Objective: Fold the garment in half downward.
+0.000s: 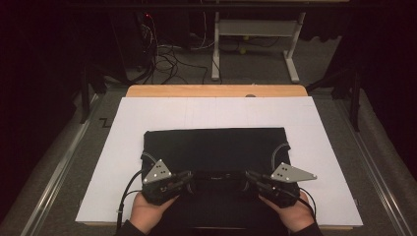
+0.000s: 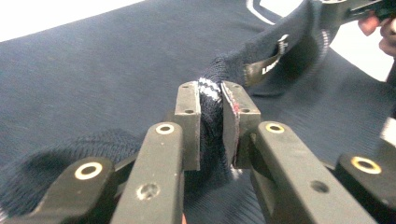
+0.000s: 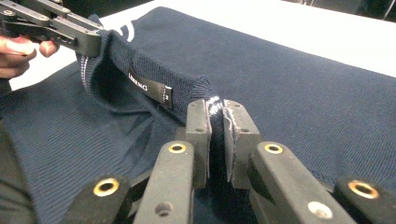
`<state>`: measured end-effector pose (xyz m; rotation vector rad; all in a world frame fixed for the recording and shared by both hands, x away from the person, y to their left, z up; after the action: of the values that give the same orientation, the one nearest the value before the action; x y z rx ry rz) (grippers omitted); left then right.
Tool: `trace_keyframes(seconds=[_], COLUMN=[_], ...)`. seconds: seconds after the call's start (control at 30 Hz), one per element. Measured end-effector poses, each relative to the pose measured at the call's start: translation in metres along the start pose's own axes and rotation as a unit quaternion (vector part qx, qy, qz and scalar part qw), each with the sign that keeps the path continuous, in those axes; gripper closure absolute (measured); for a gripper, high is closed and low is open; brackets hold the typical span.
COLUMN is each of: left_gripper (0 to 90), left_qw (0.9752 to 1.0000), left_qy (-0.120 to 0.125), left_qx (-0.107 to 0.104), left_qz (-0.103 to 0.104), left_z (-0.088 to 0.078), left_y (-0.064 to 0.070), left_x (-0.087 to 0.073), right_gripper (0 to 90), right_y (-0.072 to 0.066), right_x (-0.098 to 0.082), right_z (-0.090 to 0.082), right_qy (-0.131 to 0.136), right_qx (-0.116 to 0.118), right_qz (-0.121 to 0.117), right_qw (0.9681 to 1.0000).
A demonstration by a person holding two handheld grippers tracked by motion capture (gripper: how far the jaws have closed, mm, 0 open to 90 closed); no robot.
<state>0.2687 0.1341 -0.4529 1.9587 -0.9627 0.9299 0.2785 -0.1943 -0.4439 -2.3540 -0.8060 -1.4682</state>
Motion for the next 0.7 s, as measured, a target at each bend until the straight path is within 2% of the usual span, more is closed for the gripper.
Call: trace_keyframes(seconds=[0.27,0.37,0.57,0.7], left_gripper=[74.0,74.0,74.0,74.0], left_qw=[0.9999,0.9997,0.9993,0.9988], left_qy=[0.003,-0.004,-0.024,-0.035], left_qx=[-0.010,-0.024,-0.029,-0.033], left_qz=[0.008,0.003,0.007,0.004], left_z=[-0.009,-0.009,-0.007,-0.005], left_y=[0.019,0.024,0.034,0.038], left_x=[-0.009,-0.014,-0.026,-0.033], right_gripper=[82.4,82.3,82.3,82.3], right_y=[-0.010,-0.013,-0.020,-0.024], right_x=[-0.008,-0.012,-0.022,-0.030], right_z=[-0.017,-0.022,-0.030,-0.032], right_qy=[0.004,0.000,-0.014,-0.030], right_qx=[0.015,0.018,0.026,0.030], right_qz=[-0.013,-0.019,-0.028,-0.039], right_qw=[0.9998,0.9996,0.9992,0.9983])
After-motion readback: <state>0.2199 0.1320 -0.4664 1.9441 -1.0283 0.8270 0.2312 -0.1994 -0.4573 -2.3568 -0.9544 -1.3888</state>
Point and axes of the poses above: each handheld gripper's, and its own axes: z roughly forward along the jaws, x roughly out of its top, y roughly to its right, the point moved 2 cm from there along z, roughly forward along the jaws, and after that the axes turned 15 degrees about -x, right-handed, at the moved point
